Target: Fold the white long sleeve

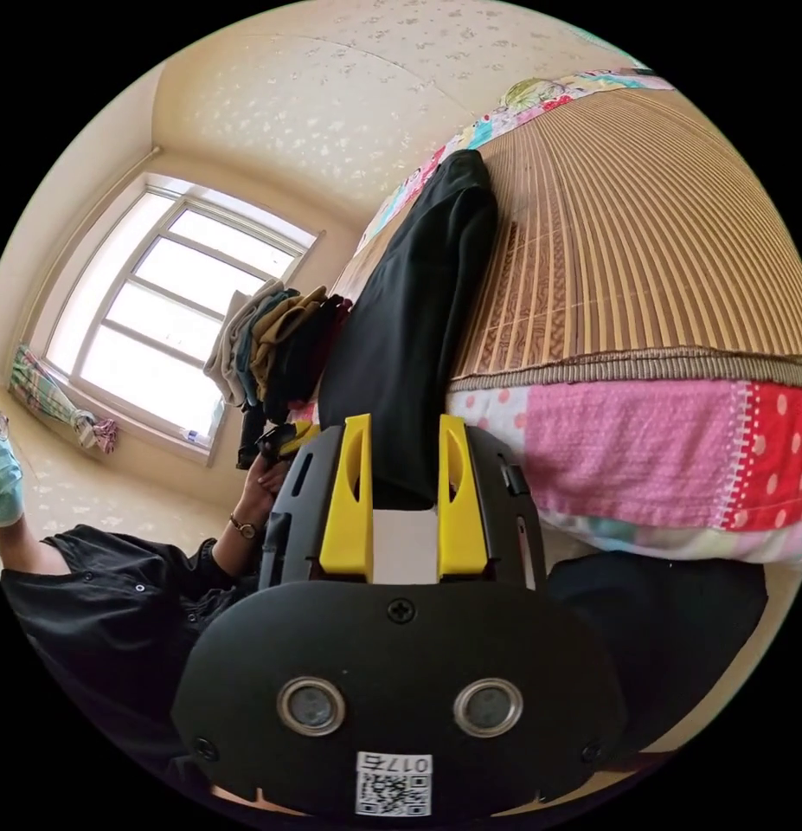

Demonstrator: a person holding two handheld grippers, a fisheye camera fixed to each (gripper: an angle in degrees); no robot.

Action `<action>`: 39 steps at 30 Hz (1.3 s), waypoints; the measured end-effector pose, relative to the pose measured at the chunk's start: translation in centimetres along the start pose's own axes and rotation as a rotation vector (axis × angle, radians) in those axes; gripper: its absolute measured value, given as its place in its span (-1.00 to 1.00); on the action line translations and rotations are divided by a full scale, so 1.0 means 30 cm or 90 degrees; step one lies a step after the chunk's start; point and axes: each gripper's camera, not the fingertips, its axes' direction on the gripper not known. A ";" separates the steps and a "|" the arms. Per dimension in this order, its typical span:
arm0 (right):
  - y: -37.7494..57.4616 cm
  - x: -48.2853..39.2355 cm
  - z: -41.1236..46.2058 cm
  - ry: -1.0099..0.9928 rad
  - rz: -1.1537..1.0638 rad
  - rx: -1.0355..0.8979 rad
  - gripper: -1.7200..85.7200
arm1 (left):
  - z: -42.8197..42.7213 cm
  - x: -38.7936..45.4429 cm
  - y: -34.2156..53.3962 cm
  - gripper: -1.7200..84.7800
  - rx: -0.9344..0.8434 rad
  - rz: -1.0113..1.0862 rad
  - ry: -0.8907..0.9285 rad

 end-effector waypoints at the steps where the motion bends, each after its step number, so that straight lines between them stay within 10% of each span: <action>1: 0.006 0.003 -0.018 0.010 -0.003 0.010 -0.69 | -0.023 0.008 0.002 -0.72 0.022 0.010 -0.009; 18: 0.020 0.027 -0.161 -0.118 0.008 -0.003 -0.87 | -0.043 -0.022 0.065 -0.86 -0.036 -0.015 0.079; 31: -0.038 -0.797 -1.020 -0.319 -0.489 0.252 -0.90 | -0.876 0.926 0.158 -0.90 0.224 0.526 0.467; 39: -0.300 -1.036 -1.235 -0.275 -0.427 0.301 -0.91 | -0.991 1.218 -0.122 -0.91 0.291 0.485 0.403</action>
